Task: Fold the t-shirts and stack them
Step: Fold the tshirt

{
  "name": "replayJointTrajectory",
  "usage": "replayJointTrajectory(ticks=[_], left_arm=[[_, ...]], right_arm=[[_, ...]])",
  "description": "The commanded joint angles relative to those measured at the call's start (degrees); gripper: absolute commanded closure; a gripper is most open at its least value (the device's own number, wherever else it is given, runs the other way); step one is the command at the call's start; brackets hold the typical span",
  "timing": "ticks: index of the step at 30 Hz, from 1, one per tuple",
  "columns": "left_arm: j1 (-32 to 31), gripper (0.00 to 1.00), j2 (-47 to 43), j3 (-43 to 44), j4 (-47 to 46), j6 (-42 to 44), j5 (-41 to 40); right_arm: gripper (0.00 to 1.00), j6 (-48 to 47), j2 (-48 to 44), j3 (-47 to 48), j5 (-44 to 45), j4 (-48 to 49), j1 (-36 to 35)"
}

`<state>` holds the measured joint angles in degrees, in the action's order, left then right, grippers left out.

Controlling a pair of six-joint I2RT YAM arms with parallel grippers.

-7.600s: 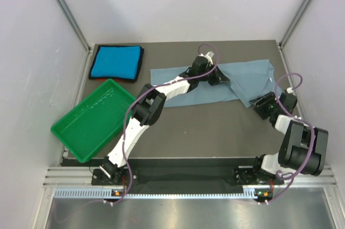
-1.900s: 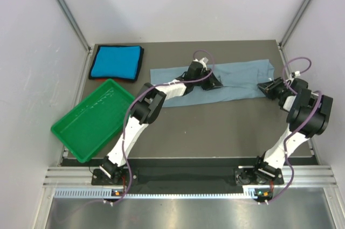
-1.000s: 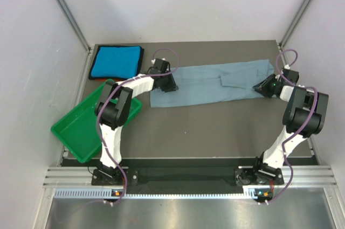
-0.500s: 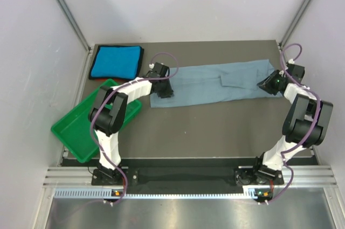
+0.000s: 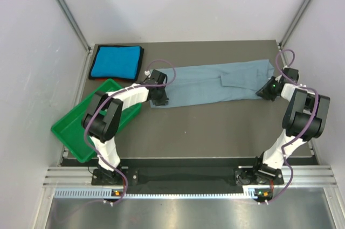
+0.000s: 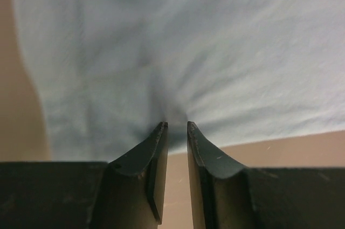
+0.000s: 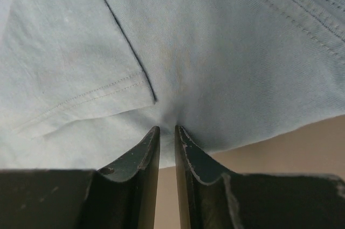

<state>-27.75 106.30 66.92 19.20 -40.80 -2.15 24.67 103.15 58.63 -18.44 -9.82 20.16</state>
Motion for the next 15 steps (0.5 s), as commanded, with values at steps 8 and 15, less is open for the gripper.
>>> replayJointTrajectory(ticks=[8,15], left_arm=[[-1.78,0.71,-9.79,3.47,9.61,3.16,1.36],[1.03,0.67,-9.71,7.44,17.18,10.55,-1.36]], right_arm=[[0.78,-3.66,-8.49,4.65,8.69,-8.89,-1.88],[0.6,4.68,-16.14,-0.88,5.95,-7.14,-2.67]])
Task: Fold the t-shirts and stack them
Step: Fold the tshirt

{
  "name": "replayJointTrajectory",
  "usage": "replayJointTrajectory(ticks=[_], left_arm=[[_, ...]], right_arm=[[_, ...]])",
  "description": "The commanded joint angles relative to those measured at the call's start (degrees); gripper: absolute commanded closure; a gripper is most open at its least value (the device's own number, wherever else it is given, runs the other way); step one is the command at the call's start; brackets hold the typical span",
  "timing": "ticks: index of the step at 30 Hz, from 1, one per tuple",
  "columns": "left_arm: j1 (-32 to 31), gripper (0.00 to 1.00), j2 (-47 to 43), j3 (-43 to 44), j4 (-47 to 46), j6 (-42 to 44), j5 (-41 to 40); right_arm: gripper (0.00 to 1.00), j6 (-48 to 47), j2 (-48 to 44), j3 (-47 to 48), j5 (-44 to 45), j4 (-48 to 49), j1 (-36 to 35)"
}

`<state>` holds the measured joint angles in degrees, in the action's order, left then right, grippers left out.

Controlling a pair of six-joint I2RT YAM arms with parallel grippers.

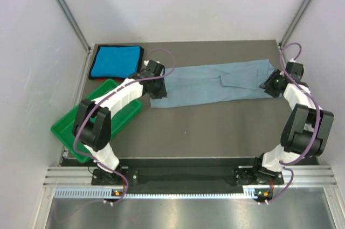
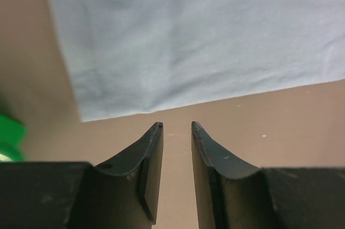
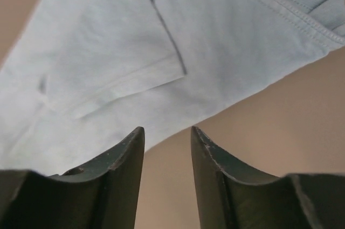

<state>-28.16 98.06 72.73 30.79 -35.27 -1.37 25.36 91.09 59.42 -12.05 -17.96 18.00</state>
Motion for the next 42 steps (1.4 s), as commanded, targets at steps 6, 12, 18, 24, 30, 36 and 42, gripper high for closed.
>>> replayJointTrajectory(ticks=[6,12,18,24,30,36,42], left_arm=[[1.71,0.63,0.11,-1.27,5.17,8.1,-2.77],[1.62,0.63,1.34,-3.29,1.4,13.72,-2.68],[1.62,0.62,3.01,-4.18,-0.37,18.12,-2.68],[1.62,0.64,6.52,-3.91,1.29,18.13,-2.06],[-0.3,0.66,4.34,-2.34,5.07,17.16,-3.28],[-2.07,0.67,1.87,4.08,6.75,19.27,-5.31],[0.91,0.8,8.28,7.6,6.92,19.36,-5.84]], right_arm=[[0.51,7.59,-5.48,-4.4,0.36,1.17,0.45],[0.48,8.04,-5.75,-5.37,0.28,1.96,2.13],[0.47,7.51,-5.31,-6.42,-0.69,3.1,3.27],[0.46,6.72,-3.46,-7.56,-1.74,4.6,5.9],[0.46,5.84,-2.93,-7.04,-2.89,4.68,7.75],[0.46,6.62,-4.78,-8.09,-4.03,6.43,7.75],[0.46,6.02,-3.99,-7.65,-4.47,6.18,7.84]])
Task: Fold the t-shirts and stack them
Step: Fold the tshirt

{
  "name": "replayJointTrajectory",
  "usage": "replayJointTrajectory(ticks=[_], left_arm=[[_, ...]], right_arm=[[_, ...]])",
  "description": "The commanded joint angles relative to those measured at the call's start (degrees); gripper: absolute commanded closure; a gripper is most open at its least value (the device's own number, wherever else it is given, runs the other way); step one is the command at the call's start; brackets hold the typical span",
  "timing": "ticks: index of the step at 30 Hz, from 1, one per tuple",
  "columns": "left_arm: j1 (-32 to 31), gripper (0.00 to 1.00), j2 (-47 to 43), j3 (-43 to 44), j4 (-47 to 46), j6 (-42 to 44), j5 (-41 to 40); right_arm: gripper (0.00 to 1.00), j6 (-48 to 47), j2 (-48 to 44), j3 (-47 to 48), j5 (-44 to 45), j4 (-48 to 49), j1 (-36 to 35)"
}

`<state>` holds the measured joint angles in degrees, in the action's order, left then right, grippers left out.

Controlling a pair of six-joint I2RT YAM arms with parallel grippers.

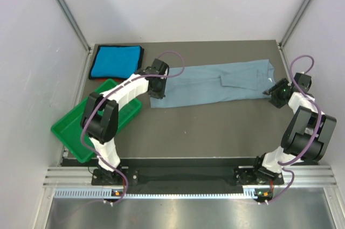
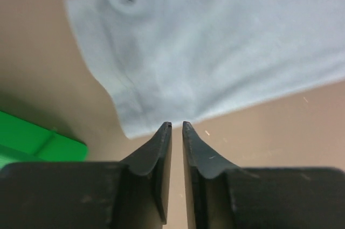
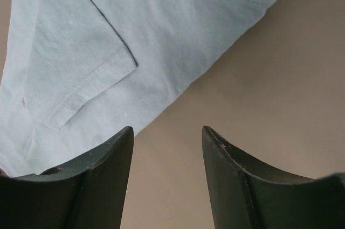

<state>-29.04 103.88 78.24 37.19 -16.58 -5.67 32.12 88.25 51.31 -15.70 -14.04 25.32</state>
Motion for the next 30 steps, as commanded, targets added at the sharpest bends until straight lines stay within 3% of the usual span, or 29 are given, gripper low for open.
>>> replayJointTrajectory(ticks=[1,7,15,21,30], left_arm=[[1.96,0.82,3.26,2.36,0.43,0.58,-1.62],[2.32,0.88,7.92,1.4,0.25,-0.73,0.83],[2.23,0.86,5.02,-10.03,-5.11,-3.81,1.54],[1.35,0.86,3.44,-10.91,-3.97,-5.04,-0.74],[0.74,0.86,1.95,-12.76,-3.35,-6.18,-0.74]], right_arm=[[0.46,-0.83,-1.06,0.55,-0.91,2.27,0.43],[0.46,-1.18,-0.27,0.81,-0.56,2.35,0.69],[0.44,-1.71,0.7,0.81,-0.82,3.49,1.05],[0.36,-1.36,2.1,-1.47,0.58,6.57,1.05],[0.35,2.5,8.43,-1.65,3.14,15.07,1.22]])
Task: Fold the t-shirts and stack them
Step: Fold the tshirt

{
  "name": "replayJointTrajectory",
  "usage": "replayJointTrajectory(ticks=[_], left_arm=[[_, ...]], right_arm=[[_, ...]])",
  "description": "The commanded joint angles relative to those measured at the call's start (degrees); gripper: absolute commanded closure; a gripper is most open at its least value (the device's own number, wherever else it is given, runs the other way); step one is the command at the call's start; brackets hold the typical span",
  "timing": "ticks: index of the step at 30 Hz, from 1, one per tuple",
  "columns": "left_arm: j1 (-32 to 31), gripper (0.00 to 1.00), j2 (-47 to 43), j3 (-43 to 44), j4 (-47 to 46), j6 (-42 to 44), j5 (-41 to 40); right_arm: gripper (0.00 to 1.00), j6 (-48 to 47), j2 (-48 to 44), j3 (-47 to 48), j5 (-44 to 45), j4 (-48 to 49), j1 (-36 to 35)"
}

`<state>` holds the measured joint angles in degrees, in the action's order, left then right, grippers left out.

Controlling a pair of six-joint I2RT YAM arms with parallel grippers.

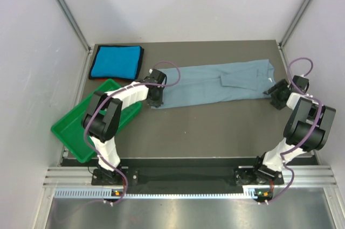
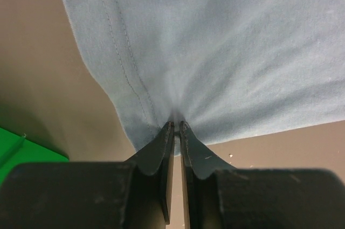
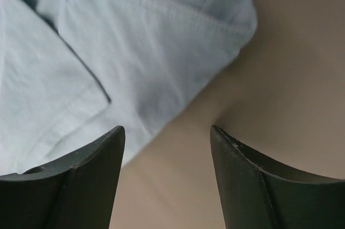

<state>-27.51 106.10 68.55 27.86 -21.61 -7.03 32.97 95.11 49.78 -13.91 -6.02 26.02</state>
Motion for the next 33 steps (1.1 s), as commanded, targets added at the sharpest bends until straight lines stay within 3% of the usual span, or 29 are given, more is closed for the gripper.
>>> replayJointTrajectory(ticks=[1,12,15,16,19,24,28,33], left_arm=[[-0.79,0.86,-0.46,-3.34,6.24,-1.42,0.52],[-1.41,0.86,-4.5,-7.64,4.93,-4.41,3.24],[-2.11,0.86,-6.26,-8.61,4.4,-5.9,4.83],[-2.29,0.85,-7.04,-8.87,3.79,-7.12,5.61],[-2.81,0.86,-8.28,-10.37,2.82,-9.67,6.67],[-4.13,0.86,-10.82,-9.85,3.08,-13.9,12.82],[-5.63,0.83,-15.83,-5.72,4.31,-15.92,13.17],[-5.45,0.79,-15.14,4.03,8.25,-12.68,12.13]], right_arm=[[0.35,2.09,2.61,-0.03,1.26,8.03,0.52],[0.41,4.12,9.38,2.77,1.43,13.84,0.52],[0.55,3.77,10.79,4.61,1.61,13.76,0.52],[0.66,3.51,11.23,5.15,1.96,13.76,0.52],[0.82,2.89,13.69,8.31,2.48,12.79,0.43],[0.99,1.14,18.69,15.76,0.91,12.53,-0.35],[1.0,-0.8,24.5,25.17,-1.28,10.59,-2.02],[0.99,-2.03,34.67,40.87,-5.86,7.18,-3.61]])
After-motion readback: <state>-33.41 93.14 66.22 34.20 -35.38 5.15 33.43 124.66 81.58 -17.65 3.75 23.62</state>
